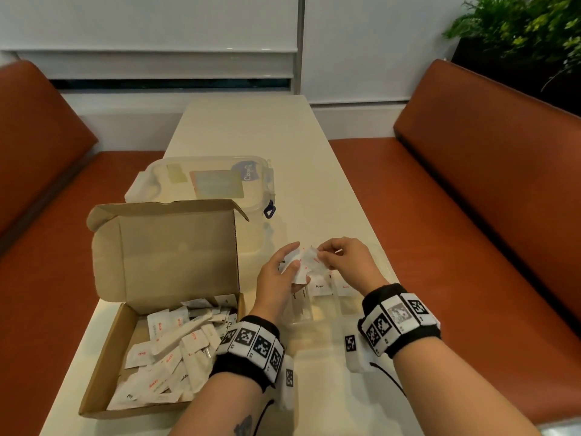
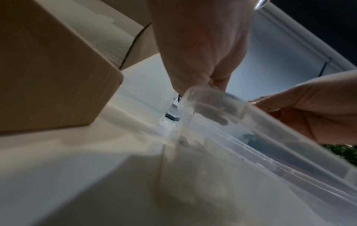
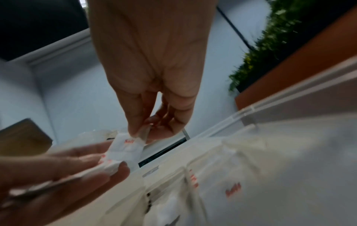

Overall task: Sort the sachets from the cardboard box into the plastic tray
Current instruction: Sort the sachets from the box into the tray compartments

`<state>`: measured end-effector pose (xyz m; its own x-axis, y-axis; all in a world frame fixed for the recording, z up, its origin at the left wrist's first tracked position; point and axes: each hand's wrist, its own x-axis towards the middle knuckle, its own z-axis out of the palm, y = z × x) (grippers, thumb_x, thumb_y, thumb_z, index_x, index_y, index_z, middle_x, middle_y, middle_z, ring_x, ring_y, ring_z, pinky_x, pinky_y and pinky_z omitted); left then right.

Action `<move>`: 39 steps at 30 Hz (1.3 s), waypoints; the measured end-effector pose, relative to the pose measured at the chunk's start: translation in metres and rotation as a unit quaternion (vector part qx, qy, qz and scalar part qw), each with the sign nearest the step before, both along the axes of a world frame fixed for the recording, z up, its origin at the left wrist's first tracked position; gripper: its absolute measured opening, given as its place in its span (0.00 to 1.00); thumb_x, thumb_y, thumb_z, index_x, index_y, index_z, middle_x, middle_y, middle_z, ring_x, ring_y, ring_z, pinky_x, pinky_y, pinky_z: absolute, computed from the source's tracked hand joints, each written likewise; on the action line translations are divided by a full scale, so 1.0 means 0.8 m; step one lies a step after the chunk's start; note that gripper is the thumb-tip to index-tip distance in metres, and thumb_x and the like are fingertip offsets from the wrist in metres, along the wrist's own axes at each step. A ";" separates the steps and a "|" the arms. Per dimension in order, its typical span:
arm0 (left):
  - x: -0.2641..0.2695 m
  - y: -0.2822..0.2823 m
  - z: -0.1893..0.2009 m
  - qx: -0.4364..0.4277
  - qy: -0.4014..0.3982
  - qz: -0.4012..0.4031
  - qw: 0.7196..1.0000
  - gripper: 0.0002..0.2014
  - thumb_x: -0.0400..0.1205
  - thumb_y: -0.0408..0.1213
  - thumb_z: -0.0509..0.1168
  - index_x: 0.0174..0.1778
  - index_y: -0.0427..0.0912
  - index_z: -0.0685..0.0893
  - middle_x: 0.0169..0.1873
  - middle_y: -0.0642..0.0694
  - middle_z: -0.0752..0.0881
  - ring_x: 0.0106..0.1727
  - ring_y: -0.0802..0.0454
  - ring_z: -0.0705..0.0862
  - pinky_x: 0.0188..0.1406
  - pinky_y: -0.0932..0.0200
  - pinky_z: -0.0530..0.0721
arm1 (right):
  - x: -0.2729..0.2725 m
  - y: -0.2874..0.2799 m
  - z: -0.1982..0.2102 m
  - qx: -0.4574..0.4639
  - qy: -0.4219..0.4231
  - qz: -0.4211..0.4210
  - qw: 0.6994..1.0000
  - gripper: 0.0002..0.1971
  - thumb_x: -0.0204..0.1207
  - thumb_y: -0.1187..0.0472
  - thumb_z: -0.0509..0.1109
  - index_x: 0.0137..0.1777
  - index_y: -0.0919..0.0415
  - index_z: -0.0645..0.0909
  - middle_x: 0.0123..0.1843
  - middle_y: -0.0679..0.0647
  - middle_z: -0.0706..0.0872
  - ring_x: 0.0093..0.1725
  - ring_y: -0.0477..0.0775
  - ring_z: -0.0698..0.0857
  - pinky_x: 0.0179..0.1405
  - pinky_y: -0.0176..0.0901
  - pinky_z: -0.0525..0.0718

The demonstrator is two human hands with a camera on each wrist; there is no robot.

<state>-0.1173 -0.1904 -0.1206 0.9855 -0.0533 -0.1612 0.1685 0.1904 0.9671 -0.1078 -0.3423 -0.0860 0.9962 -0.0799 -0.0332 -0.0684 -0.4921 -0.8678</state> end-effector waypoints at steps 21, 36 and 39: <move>0.003 -0.024 -0.011 -0.019 -0.009 0.060 0.998 0.12 0.83 0.28 0.62 0.58 0.45 0.85 0.57 0.44 0.82 0.56 0.43 0.85 0.45 0.56 0.89 | -0.004 -0.060 -0.015 -0.274 0.124 0.039 0.953 0.03 0.71 0.59 0.77 0.43 0.56 0.89 0.42 0.49 0.90 0.40 0.45 0.85 0.44 0.36 0.82; 0.007 -0.024 -0.022 -0.017 -0.021 0.047 0.999 0.12 0.83 0.30 0.64 0.53 0.53 0.86 0.55 0.50 0.83 0.56 0.43 0.85 0.41 0.58 0.89 | -0.019 -0.049 -0.036 -0.291 0.077 0.066 0.951 0.11 0.69 0.70 0.73 0.36 0.56 0.73 0.39 0.49 0.78 0.39 0.50 0.76 0.39 0.38 0.75; 0.007 -0.025 -0.022 -0.011 -0.025 0.043 0.999 0.13 0.83 0.30 0.64 0.53 0.54 0.86 0.54 0.50 0.83 0.55 0.44 0.86 0.38 0.62 0.87 | -0.021 -0.046 -0.039 -0.293 0.071 0.053 0.952 0.08 0.71 0.71 0.69 0.37 0.58 0.76 0.42 0.51 0.77 0.42 0.51 0.76 0.40 0.38 0.73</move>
<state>-0.1120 -0.2105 -0.1379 0.9933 0.0280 -0.1119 0.1029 0.2237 0.9692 -0.1249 -0.3795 -0.1173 0.9885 -0.0255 -0.1492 -0.0879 -0.8992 -0.4286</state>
